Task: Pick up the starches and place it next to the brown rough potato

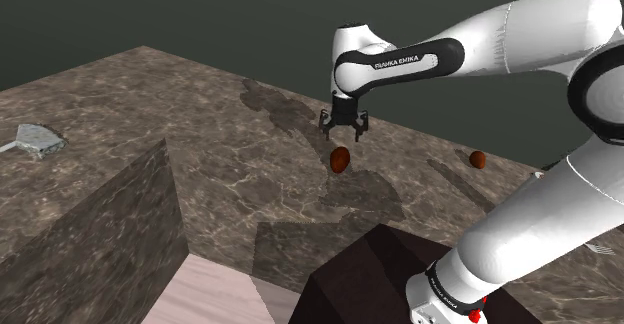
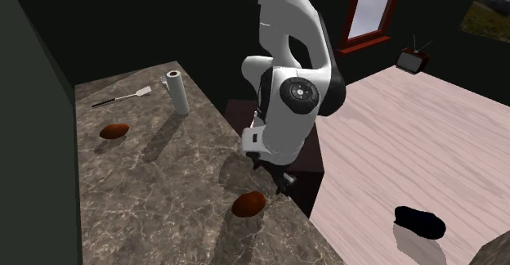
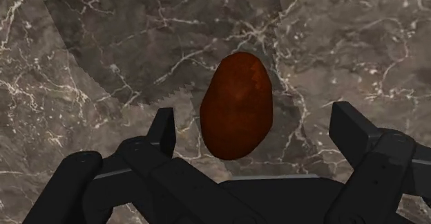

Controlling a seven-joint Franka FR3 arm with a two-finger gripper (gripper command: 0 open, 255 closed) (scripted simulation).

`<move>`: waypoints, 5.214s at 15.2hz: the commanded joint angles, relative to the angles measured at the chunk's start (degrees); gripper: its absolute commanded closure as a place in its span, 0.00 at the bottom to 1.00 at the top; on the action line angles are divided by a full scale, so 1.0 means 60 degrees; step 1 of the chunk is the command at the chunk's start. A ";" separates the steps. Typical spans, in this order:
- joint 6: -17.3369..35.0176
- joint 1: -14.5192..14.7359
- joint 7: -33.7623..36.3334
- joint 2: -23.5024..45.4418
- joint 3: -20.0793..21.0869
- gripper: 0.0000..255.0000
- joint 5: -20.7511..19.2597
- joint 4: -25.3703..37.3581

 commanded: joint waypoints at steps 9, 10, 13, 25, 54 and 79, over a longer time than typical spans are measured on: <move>0.0525 -0.0145 0.2068 0.2405 -0.0278 0.00 -0.0903 0.0606; 0.0649 -0.0153 0.2084 0.2443 -0.0291 0.00 -0.0929 0.0518; 0.1092 -0.0180 0.2149 0.2595 -0.0338 0.00 -0.1034 0.0219; 0.1088 -0.0181 0.2147 0.2595 -0.0338 1.00 -0.1034 0.0223; -0.1559 -0.0228 0.1446 0.1004 -0.0237 1.00 -0.0432 0.1400; -0.0881 -0.2292 -0.2632 -0.1906 -0.2717 1.00 -0.1562 -0.1320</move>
